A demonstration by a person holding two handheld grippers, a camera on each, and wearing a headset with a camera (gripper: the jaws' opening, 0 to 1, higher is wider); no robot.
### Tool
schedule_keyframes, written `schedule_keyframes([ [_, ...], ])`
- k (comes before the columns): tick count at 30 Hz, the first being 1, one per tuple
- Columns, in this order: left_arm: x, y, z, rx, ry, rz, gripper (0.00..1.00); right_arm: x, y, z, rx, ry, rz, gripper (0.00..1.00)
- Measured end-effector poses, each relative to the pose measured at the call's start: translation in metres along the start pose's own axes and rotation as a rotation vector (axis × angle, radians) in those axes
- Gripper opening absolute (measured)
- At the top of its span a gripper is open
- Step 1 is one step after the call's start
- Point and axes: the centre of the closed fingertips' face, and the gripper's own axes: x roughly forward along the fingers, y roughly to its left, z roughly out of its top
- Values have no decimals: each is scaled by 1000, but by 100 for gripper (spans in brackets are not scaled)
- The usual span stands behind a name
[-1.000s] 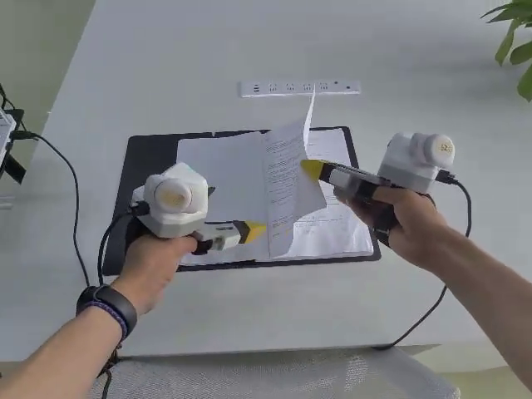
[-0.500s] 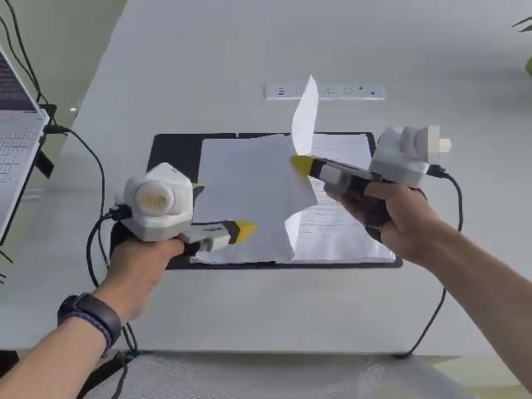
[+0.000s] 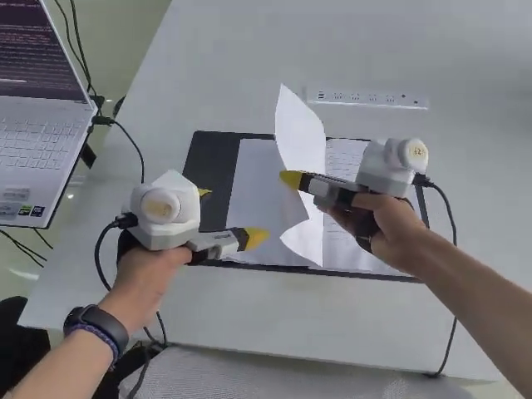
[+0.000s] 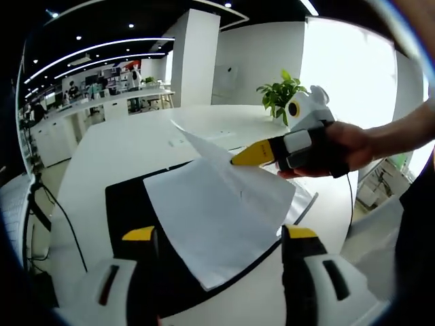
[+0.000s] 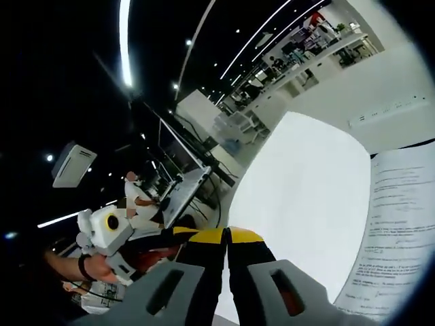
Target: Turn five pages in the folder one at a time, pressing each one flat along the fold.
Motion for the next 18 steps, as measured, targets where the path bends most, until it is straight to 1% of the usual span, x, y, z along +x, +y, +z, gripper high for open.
schedule_keyframes([
  [2,-4,3,-5,-16,-1,9,73,10,-2,-7,8,20,-4,0],
  [5,-8,11,-12,-29,3,18,73,25,-5,-16,28,49,-8,0],
  [7,-11,13,-15,-41,2,24,73,32,-7,-21,33,64,-13,0],
  [13,-20,20,-21,-63,-1,40,74,52,-18,-41,77,119,-32,0],
  [15,-21,21,-23,-66,0,43,74,57,-21,-48,85,135,-36,0],
  [16,-22,25,-24,-68,1,46,74,59,-22,-51,89,143,-38,0],
  [18,-24,26,-24,-74,-3,50,74,62,-24,-57,92,157,-41,0],
])
